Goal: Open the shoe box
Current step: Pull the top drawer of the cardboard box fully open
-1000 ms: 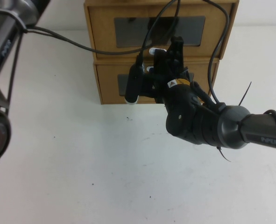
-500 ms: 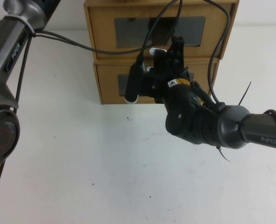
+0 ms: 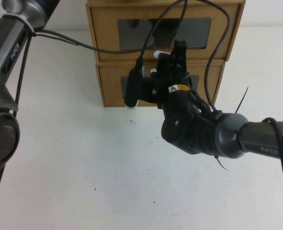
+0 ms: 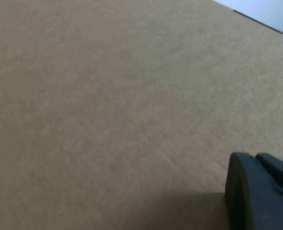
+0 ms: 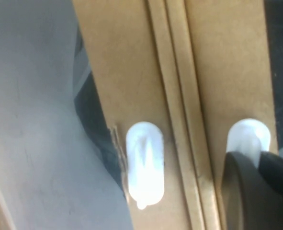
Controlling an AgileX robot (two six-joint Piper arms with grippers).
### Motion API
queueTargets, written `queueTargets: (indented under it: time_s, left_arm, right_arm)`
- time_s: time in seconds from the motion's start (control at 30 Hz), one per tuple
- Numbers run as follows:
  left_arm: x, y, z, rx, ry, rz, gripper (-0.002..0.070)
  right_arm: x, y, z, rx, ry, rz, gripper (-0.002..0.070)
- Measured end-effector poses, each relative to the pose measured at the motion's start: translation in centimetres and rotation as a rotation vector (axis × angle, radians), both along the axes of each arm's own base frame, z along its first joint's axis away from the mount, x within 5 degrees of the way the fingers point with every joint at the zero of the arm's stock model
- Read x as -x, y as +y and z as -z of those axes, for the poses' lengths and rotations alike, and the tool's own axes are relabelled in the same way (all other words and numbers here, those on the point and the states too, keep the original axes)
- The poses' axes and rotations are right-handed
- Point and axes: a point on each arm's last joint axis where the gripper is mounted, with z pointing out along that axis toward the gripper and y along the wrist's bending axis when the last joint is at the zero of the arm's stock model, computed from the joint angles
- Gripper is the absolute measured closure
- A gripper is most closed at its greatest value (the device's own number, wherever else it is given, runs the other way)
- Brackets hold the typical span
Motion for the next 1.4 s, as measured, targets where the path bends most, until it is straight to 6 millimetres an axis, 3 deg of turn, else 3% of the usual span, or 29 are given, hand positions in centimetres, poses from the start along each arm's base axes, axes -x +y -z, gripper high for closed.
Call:
queueTargets:
  time_s: [0.27, 0.47, 0.8, 1.2, 1.4]
  left_arm:
    - [0.1, 0.0, 0.0, -0.002, 0.009, 0.002, 0.0679]
    - [0.2, 0.0, 0.0, 0.0, 0.028, 0.007, 0.0679]
    - [0.3, 0.0, 0.0, 0.005, 0.039, 0.006, 0.0679]
    - [0.1, -0.2, 0.4, 0.029, 0.068, 0.008, 0.0679]
    - [0.1, -0.3, 0.5, 0.041, 0.077, 0.013, 0.0679]
  right_arm:
    - [0.8, 0.7, 0.0, 0.039, 0.006, 0.028, 0.0673]
    - [2.5, 0.7, -0.2, 0.054, 0.007, 0.009, 0.0673]
    - [7.0, 0.1, -0.2, 0.092, 0.009, -0.034, 0.0673]
    - [15.3, -0.1, -0.1, 0.07, 0.004, -0.082, 0.0675]
    - [16.1, -0.3, 0.1, 0.059, 0.021, -0.069, 0.0675]
